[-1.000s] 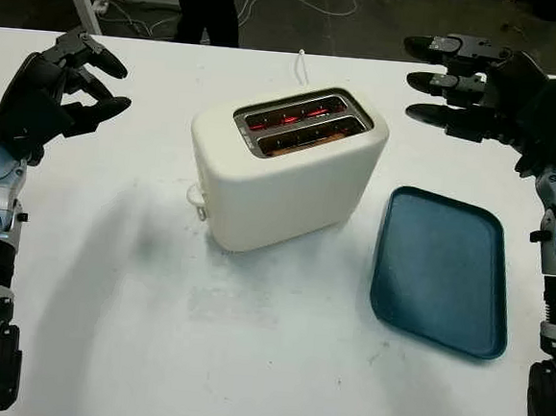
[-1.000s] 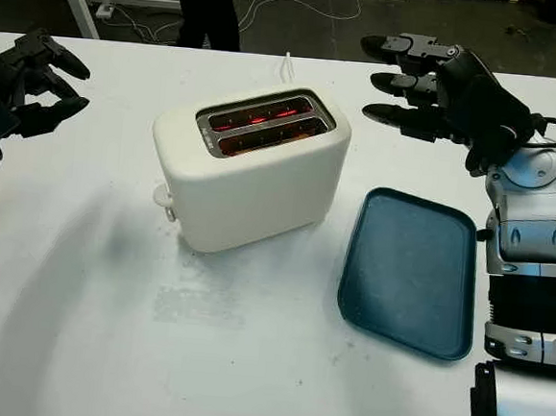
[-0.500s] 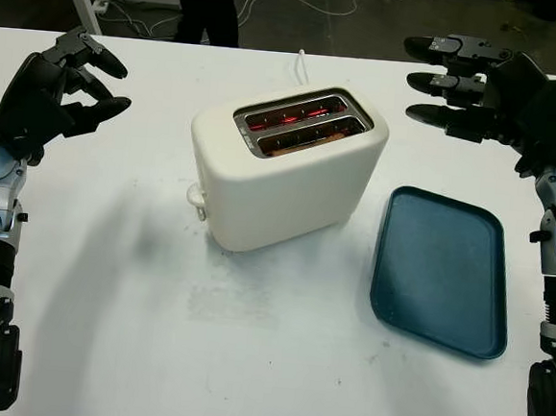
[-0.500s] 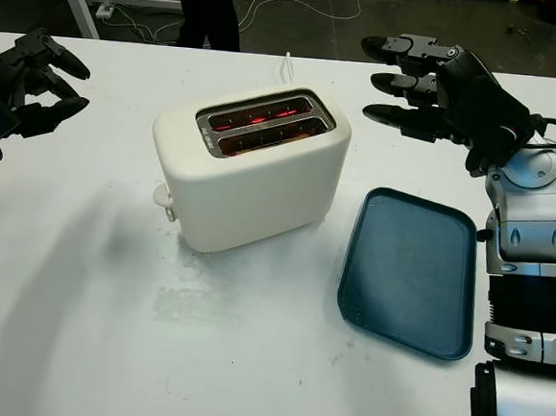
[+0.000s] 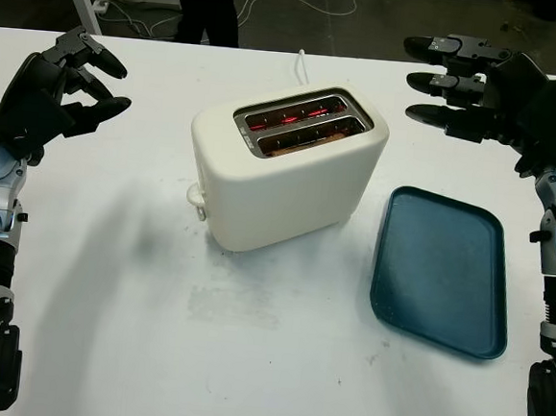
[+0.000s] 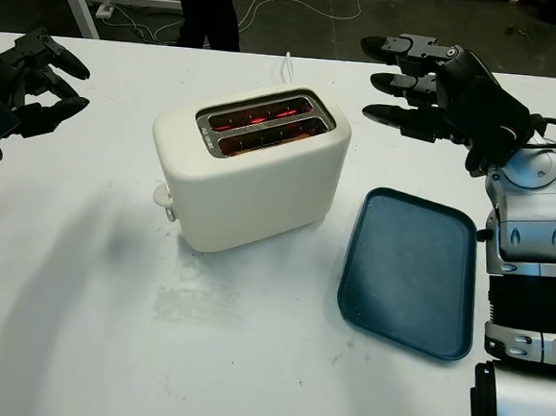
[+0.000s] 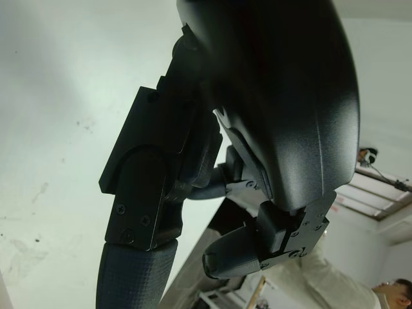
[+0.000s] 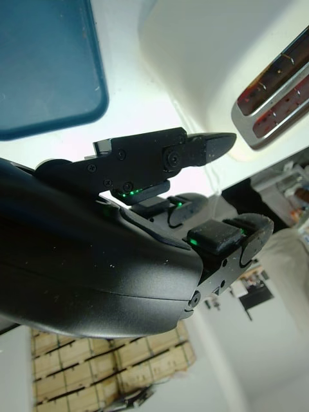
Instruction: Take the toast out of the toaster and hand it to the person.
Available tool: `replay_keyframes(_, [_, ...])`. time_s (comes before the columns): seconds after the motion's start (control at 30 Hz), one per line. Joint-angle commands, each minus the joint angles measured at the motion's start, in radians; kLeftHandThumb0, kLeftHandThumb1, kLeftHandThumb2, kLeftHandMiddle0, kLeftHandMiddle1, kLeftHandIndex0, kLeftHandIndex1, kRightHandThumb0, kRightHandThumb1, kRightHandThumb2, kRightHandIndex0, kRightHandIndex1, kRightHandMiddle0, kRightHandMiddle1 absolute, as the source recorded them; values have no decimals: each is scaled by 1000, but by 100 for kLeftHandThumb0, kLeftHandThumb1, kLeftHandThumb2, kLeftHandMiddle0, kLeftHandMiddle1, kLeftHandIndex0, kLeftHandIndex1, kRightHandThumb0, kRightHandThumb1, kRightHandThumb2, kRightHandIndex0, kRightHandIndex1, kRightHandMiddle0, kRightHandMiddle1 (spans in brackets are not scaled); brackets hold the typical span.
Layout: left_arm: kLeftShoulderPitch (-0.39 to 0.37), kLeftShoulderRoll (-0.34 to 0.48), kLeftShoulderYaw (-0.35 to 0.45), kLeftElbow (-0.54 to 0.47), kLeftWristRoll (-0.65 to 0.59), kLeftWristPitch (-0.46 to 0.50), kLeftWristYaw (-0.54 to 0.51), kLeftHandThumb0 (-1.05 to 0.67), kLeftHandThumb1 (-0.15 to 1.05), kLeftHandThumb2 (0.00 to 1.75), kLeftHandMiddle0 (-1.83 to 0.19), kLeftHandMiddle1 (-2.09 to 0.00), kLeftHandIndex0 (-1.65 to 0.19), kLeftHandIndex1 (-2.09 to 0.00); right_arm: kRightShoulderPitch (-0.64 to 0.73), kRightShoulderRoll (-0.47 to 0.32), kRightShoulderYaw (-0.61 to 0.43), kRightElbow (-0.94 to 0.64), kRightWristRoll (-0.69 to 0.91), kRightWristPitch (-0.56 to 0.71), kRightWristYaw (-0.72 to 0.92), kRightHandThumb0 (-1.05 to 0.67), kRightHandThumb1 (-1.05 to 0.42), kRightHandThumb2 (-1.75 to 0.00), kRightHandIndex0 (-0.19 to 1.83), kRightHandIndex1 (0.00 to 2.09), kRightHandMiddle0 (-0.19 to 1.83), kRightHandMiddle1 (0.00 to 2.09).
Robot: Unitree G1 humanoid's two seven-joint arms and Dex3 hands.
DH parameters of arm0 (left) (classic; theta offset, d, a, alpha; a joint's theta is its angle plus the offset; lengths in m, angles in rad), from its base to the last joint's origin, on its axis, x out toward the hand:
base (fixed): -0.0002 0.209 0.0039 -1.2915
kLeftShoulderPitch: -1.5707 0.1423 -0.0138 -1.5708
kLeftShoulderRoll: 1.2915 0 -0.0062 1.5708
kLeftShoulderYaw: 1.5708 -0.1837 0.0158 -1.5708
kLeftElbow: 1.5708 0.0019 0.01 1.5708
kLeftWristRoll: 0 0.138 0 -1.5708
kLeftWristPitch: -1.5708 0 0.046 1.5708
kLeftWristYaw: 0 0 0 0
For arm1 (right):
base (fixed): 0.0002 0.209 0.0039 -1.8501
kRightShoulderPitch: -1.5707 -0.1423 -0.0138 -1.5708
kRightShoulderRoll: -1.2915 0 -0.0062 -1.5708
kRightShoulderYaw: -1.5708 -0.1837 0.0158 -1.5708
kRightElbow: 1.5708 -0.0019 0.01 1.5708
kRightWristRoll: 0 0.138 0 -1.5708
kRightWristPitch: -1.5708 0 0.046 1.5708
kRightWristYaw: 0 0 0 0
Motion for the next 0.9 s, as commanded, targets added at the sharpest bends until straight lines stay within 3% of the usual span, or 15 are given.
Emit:
replay_keyframes(0.0, [-13, -1, 3, 8, -15, -6, -3, -105, 92, 18, -30, -158, -23, -152, -5, 0, 2, 0, 3, -11, 0, -17, -92, -8, 54, 1, 51, 0])
replay_keyframes(0.87, [-7, -3, 6, 7, -19, -8, -4, -105, 92, 18, -29, -158, -22, -151, -2, -1, 2, 5, 0, -19, -1, -22, -92, -7, 54, 1, 52, 0])
